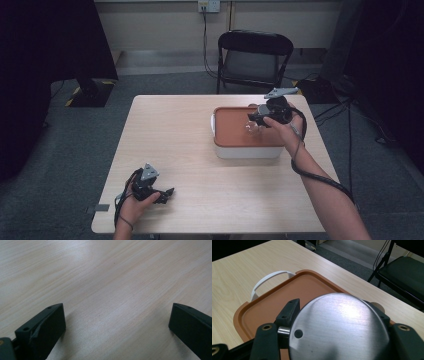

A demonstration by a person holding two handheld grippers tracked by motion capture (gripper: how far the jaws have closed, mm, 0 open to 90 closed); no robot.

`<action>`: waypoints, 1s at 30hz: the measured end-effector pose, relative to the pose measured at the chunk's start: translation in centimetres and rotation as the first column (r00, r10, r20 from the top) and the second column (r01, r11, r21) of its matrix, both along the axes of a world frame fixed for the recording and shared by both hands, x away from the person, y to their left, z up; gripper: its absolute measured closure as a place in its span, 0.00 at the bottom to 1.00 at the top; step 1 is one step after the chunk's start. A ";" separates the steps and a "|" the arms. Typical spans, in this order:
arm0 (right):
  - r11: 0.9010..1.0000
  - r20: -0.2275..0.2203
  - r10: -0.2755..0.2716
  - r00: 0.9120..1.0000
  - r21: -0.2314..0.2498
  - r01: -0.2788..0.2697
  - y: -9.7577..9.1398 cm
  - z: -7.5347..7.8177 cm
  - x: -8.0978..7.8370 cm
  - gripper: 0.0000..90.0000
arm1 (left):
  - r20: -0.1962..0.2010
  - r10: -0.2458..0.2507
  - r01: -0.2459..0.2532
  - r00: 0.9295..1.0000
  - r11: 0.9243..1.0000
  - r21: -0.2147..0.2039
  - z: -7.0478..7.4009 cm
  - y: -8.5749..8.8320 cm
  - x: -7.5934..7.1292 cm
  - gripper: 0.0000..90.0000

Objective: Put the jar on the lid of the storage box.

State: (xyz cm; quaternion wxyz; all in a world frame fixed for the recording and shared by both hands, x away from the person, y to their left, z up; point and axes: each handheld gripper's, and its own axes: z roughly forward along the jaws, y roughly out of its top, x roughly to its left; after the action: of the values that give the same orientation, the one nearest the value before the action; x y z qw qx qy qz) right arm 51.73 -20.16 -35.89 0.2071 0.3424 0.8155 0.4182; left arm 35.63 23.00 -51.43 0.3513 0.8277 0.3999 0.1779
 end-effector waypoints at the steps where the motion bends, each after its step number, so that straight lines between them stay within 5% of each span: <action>1: 1.000 -0.004 -0.001 1.000 0.005 0.001 0.0 -0.1 0.1 0.42 | 0.000 0.000 0.000 1.000 1.000 -0.001 0.0 0.0 0.0 0.01; 30: 0.999 -0.016 -0.029 0.999 0.024 0.029 0.7 -0.9 1.4 0.43 | 0.000 0.000 0.000 1.000 1.000 0.000 0.0 0.0 0.0 0.01</action>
State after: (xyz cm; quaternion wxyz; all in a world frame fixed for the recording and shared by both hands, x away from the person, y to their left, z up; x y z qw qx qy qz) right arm 53.17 -19.48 -36.82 0.2024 0.3601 0.8068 0.4224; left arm 35.62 23.00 -51.43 0.3513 0.8276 0.4001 0.1777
